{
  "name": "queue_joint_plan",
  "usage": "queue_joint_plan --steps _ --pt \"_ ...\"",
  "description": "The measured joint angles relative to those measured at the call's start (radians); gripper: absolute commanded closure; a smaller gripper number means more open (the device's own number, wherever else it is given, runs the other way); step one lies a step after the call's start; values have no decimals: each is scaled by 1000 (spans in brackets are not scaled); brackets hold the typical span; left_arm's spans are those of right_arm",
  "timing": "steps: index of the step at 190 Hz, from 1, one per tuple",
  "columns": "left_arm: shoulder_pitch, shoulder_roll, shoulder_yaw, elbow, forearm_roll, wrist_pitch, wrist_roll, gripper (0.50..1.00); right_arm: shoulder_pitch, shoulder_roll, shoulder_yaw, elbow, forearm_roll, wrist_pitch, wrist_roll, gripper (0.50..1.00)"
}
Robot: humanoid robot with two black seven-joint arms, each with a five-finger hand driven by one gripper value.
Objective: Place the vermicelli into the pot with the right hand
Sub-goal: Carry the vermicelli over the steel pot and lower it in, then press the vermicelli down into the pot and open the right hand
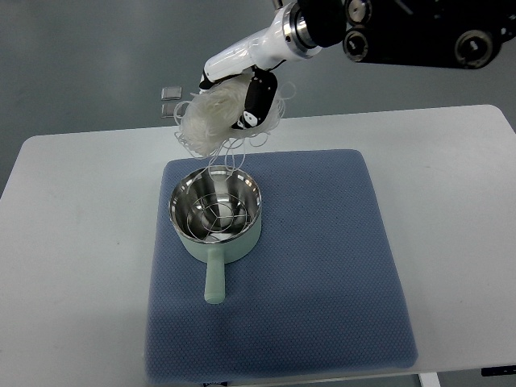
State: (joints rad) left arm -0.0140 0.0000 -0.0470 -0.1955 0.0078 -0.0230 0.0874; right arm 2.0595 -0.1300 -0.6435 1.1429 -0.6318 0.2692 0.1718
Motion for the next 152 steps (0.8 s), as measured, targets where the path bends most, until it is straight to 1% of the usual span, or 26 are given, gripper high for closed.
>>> queue_joint_plan --steps 25,37,85,118,152 --pt "0 0 -1 2 0 0 0 500 -82 104 1 -94 4 -20 0 1000" --pt "0 0 -1 2 0 0 0 500 -120 122 1 -127 4 -28 0 1000" --pt "0 0 -1 4 0 0 0 500 -236 130 1 -210 4 -47 0 1000" --pt "2 0 -1 6 0 0 0 500 -265 130 7 -219 8 -48 0 1000" --pt "2 0 -1 6 0 0 0 500 -285 130 60 -219 62 -39 0 1000"
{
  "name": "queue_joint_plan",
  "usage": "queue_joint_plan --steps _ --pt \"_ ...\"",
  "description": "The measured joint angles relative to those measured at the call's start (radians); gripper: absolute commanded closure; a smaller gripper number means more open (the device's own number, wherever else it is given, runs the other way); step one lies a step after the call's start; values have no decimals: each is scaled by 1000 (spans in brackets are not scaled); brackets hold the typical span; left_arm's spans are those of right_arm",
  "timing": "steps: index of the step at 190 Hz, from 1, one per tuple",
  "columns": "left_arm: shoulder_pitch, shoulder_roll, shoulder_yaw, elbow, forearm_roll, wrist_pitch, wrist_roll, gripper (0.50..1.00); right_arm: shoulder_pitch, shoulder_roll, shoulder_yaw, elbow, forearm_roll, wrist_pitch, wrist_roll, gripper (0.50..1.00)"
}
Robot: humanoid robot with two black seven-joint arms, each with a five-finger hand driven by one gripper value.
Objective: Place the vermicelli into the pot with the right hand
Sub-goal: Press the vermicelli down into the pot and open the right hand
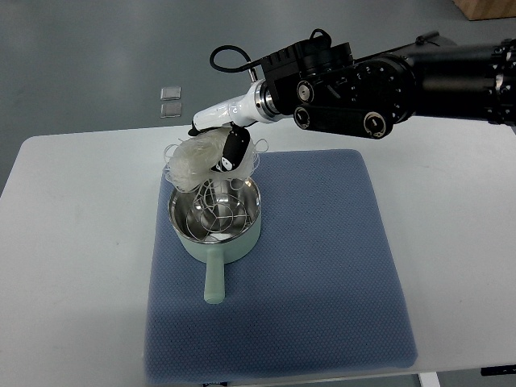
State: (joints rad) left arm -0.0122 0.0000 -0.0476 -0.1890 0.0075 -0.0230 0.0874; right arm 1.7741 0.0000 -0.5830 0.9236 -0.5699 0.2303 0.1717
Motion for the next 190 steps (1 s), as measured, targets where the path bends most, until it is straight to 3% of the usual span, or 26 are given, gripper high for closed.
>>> queue_joint_plan --steps 118,120,121,123,124,125,127,129,141,150,190 --pt "0 0 1 0 0 0 0 500 -122 0 6 -1 1 -7 0 1000" --pt "0 0 1 0 0 0 0 500 -123 0 6 -1 1 -7 0 981" --pt "0 0 1 0 0 0 0 500 -124 0 6 -1 1 -7 0 920" --pt "0 0 1 0 0 0 0 500 -125 0 6 -2 1 -7 0 920" --pt "0 0 1 0 0 0 0 500 -126 0 7 -2 1 -7 0 857" --pt "0 0 1 0 0 0 0 500 -127 0 7 -2 1 -7 0 857" --pt "0 0 1 0 0 0 0 500 -128 0 7 -2 1 -7 0 763" --pt "0 0 1 0 0 0 0 500 -131 0 7 -2 1 -7 0 732" --pt "0 0 1 0 0 0 0 500 -140 0 8 -2 2 -7 0 689" --pt "0 0 1 0 0 0 0 500 -145 0 9 -2 4 -7 0 599" --pt "0 0 1 0 0 0 0 500 -151 0 12 -3 10 -4 0 574"
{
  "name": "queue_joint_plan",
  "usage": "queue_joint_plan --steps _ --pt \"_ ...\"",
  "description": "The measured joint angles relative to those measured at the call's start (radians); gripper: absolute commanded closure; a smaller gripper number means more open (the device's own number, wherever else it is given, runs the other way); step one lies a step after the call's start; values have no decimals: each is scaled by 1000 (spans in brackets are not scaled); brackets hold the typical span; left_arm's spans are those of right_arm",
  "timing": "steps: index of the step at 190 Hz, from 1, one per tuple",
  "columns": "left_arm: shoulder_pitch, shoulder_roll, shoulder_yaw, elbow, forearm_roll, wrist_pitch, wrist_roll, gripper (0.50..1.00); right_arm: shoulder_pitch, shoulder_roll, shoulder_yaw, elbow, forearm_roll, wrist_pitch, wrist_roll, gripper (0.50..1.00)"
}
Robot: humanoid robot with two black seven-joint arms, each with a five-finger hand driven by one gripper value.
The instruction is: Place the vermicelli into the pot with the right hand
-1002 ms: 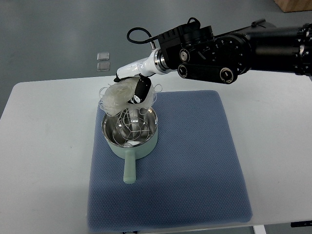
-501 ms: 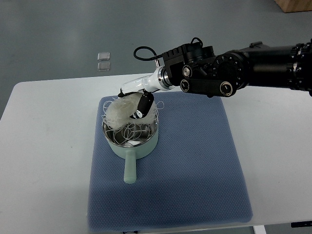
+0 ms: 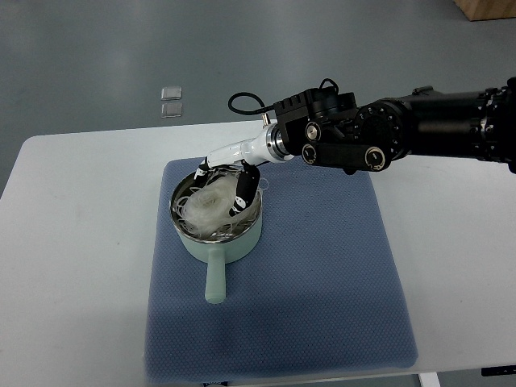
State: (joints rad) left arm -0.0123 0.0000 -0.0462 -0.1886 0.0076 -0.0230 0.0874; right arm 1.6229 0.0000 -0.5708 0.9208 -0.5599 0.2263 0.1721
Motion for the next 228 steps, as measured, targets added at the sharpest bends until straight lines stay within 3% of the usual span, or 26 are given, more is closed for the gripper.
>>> queue_joint_plan --steps 62,91,126,159,179,228 --pt "0 0 0 -2 0 0 0 500 42 -4 142 1 11 29 1 572" --pt "0 0 2 -4 0 0 0 500 1 -123 307 1 16 31 3 574" --pt "0 0 5 -6 1 0 0 500 -201 -287 579 0 98 22 18 572" --pt "0 0 6 -6 1 0 0 500 -467 -360 914 -1 177 -9 59 574" --pt "0 0 7 -6 1 0 0 500 -631 -351 1153 -1 209 -31 79 572" --pt "0 0 9 -7 2 0 0 500 -929 -189 1555 -23 302 -49 117 572"
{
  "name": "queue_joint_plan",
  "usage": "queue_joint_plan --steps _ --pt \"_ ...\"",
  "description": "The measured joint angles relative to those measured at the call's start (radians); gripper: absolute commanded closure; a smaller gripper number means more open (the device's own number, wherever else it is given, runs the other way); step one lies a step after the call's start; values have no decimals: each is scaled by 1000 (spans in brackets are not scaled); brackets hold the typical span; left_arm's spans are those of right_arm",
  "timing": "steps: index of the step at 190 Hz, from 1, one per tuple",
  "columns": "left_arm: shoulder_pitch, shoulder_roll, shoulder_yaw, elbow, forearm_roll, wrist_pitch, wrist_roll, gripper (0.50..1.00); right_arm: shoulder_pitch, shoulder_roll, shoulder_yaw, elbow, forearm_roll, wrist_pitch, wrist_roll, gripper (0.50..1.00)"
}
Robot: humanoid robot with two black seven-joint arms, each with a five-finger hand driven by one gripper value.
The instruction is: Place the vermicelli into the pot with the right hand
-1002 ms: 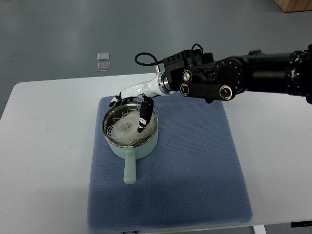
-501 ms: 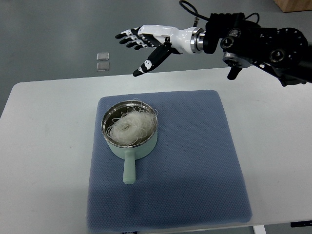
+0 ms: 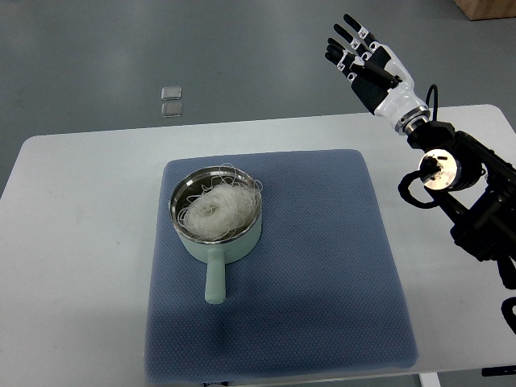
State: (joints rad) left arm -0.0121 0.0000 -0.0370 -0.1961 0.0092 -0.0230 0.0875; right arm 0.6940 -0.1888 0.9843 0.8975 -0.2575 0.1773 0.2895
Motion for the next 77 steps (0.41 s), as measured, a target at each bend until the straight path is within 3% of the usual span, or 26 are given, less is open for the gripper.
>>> queue_joint_plan --steps 77 --pt "0 0 1 -3 0 0 1 500 -56 64 95 -103 47 14 58 572"
